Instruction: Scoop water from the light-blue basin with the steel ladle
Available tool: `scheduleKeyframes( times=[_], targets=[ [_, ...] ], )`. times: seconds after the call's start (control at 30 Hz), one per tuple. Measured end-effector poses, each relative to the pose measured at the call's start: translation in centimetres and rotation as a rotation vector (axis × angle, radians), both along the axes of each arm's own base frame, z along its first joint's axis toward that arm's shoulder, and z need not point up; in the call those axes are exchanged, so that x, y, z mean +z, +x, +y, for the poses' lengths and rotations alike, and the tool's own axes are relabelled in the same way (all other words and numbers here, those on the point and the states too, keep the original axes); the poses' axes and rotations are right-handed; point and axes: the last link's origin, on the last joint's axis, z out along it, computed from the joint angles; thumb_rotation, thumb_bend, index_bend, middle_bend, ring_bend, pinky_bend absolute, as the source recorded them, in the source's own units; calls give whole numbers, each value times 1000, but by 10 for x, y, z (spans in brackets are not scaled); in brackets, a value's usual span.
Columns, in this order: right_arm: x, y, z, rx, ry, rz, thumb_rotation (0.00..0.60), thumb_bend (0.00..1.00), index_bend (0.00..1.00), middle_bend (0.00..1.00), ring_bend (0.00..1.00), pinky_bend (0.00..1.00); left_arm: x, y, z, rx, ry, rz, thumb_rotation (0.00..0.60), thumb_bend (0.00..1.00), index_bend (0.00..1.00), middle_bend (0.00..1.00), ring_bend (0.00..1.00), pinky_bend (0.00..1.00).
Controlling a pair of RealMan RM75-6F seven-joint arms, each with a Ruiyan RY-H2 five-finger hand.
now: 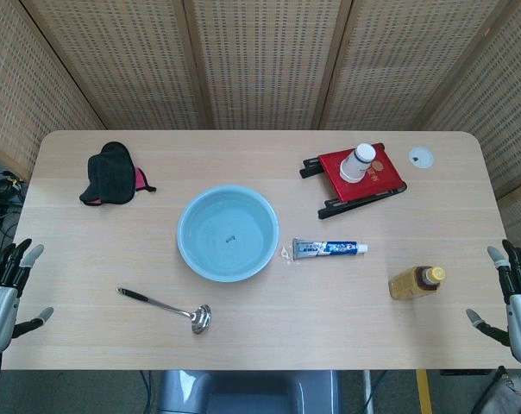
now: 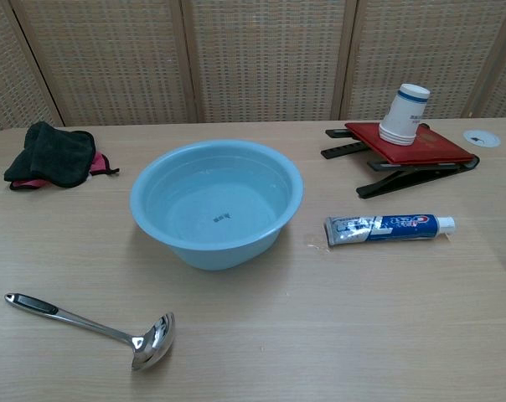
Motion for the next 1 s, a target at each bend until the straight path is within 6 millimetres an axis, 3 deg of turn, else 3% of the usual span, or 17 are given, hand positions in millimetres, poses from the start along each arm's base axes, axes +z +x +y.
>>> scheduleKeyframes(
  times=[0.27, 0.3, 0.33, 0.37, 0.4, 0.47, 0.53, 0.6, 0.9, 1.0],
  targets=[
    [0, 0, 0, 0, 1, -1, 600, 0, 0, 0, 0, 0, -2, -1, 1, 2, -8, 10, 600, 0, 0, 0, 0, 0],
    [0, 0, 0, -1, 1, -2, 600, 0, 0, 0, 0, 0, -3, -1, 1, 3, -12, 14, 600, 0, 0, 20, 10, 0],
    [0, 0, 0, -1, 2, -3, 600, 0, 0, 0, 0, 0, -5, -2, 2, 2, -20, 21, 600, 0, 0, 119, 89, 48],
    [0, 0, 0, -2, 1, -4, 600, 0, 0, 0, 0, 0, -7, -2, 4, 1, -28, 28, 600, 0, 0, 224, 182, 125],
    [0, 0, 0, -2, 1, -5, 600, 0, 0, 0, 0, 0, -10, -3, 5, -2, -38, 34, 600, 0, 0, 415, 357, 292],
    [0, 0, -1, -4, 1, -6, 600, 0, 0, 0, 0, 0, -18, -5, 11, -11, -71, 43, 600, 0, 0, 654, 605, 634],
    [0, 0, -1, -6, 0, -6, 600, 0, 0, 0, 0, 0, -27, -8, 17, -25, -100, 60, 600, 0, 8, 771, 730, 864],
    [0, -1, -1, -10, 1, -7, 600, 0, 0, 0, 0, 0, -36, -12, 23, -36, -130, 81, 600, 0, 50, 830, 786, 931],
    [0, -4, -5, -27, 4, -8, 600, 0, 0, 0, 0, 0, -92, -13, 58, -93, -337, 167, 600, 1, 246, 878, 829, 976],
    [-1, -4, -6, -30, 5, -7, 600, 0, 0, 0, 0, 0, -109, -10, 68, -107, -397, 191, 600, 76, 302, 878, 829, 976]
  ],
)
